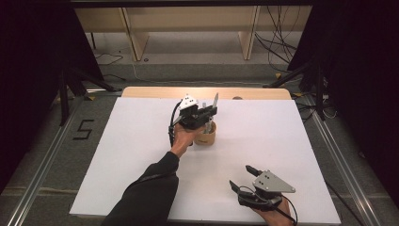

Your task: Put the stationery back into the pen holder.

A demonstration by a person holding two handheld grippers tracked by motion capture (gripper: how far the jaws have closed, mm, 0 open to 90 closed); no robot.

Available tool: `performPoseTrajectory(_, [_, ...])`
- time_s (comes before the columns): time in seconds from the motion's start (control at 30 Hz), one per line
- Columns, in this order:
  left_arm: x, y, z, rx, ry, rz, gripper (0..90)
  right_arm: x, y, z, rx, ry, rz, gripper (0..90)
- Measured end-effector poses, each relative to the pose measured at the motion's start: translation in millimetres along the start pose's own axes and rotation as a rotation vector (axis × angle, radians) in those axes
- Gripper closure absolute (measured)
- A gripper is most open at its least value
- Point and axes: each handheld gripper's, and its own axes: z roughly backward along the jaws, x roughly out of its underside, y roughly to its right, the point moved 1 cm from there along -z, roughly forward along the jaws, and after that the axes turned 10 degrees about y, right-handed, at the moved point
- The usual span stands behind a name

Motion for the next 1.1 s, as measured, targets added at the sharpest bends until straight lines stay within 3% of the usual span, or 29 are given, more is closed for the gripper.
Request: performPoseTrajectory(1.1, [13.2,3.6,3.9,-0.014,-0.024,-0.051,78.4,0.4,-0.7,0.6,-0.001,-0.001,0.005,27.4])
